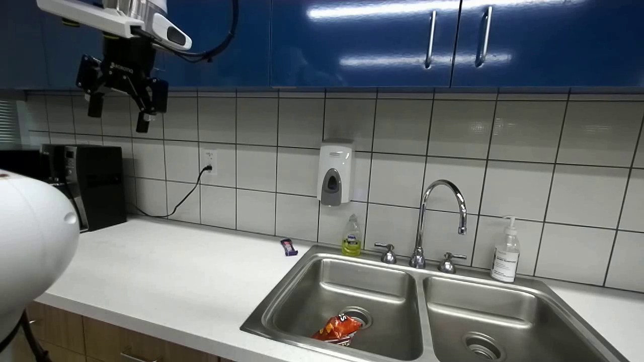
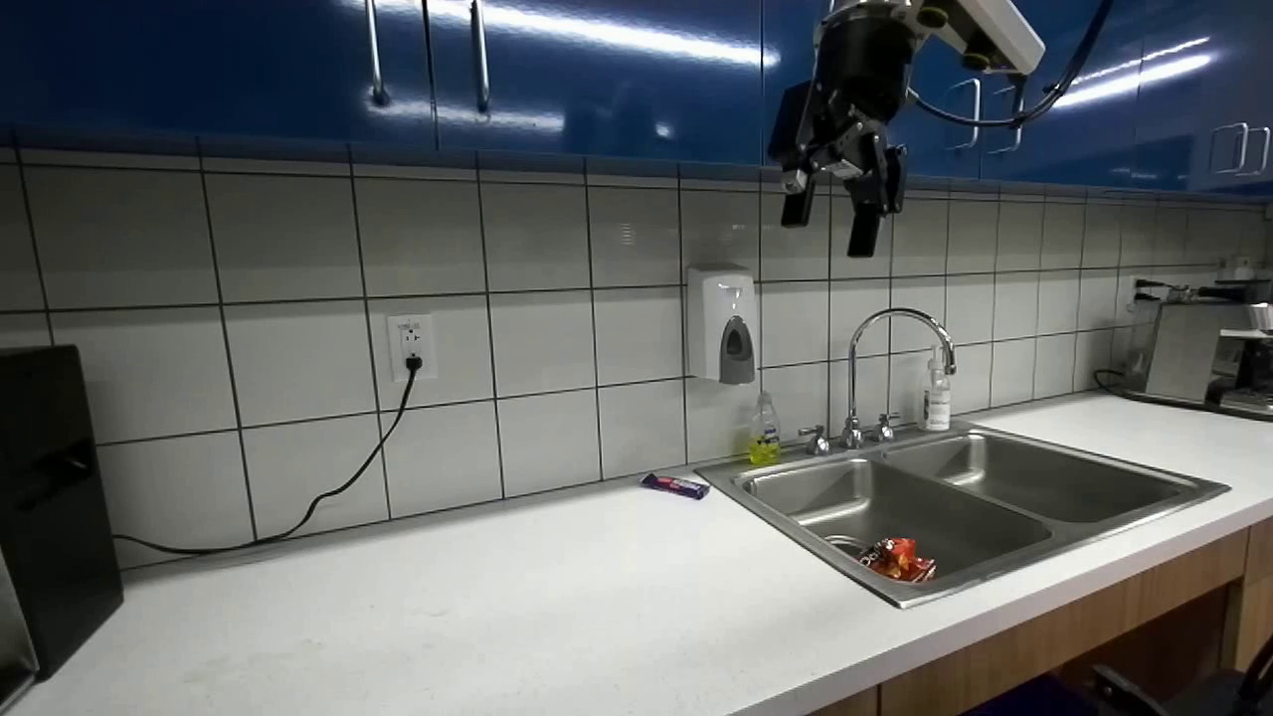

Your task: Remove the packet from the sink

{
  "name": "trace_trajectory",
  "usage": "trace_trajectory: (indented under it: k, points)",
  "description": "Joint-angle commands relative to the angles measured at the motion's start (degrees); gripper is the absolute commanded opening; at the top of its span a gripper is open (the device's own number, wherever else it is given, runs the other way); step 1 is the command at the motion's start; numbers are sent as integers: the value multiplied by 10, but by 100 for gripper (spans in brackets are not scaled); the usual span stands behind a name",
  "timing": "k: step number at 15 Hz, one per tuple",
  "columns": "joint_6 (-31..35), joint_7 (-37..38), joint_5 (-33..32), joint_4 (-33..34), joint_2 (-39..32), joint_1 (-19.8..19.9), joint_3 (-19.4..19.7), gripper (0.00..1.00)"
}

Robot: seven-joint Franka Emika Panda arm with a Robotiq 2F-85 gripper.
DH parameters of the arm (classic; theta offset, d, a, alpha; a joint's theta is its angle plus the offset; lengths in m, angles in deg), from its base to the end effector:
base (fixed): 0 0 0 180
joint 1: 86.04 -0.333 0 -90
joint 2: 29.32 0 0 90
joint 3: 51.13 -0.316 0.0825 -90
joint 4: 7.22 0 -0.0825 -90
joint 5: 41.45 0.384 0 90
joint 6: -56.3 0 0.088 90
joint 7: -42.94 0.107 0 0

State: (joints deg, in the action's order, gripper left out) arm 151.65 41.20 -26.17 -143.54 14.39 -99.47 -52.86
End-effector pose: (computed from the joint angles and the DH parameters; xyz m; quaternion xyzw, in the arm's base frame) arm 0.3035 0.1117 0.5835 -0.9833 -0.1328 -0.0097 0.1242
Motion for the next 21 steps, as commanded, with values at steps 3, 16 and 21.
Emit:
trace_trajectory:
  k: [3,16,21]
  points:
    - [-1,18,-29,0,8,46,-27,100]
    - [81,54,-82,-45,7,151,14,100]
    - [155,54,-109,-89,-12,196,52,100]
